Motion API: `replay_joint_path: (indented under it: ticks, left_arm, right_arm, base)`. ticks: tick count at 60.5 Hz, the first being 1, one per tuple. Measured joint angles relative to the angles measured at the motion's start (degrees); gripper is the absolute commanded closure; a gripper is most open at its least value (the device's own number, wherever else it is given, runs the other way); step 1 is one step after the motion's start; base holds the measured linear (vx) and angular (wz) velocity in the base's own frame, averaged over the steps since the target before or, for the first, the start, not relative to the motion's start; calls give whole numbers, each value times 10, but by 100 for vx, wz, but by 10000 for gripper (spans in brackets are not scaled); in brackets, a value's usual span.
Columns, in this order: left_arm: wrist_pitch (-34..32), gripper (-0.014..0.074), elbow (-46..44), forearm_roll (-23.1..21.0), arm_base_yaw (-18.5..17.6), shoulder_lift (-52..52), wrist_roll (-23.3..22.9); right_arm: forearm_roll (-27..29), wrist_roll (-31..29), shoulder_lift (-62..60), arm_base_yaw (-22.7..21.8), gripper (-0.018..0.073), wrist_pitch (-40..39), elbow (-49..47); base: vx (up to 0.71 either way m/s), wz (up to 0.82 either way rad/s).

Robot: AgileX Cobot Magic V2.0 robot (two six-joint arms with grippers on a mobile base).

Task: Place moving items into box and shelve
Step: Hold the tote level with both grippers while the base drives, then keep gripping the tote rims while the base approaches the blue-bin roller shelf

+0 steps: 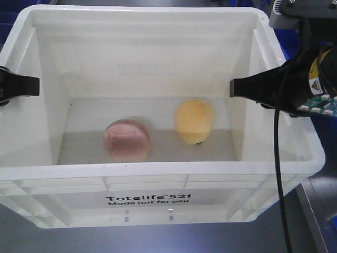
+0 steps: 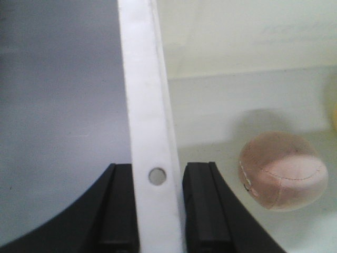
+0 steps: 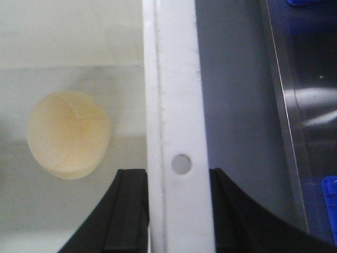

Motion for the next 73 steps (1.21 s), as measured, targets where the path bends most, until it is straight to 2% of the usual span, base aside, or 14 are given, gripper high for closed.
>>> replay_joint_path:
  ticks: [73]
  left_arm:
    - [2, 619, 0, -1, -1, 0, 0]
  right_arm:
    - [1, 0, 0, 0, 484, 1, 0]
  base:
    - [33, -1]
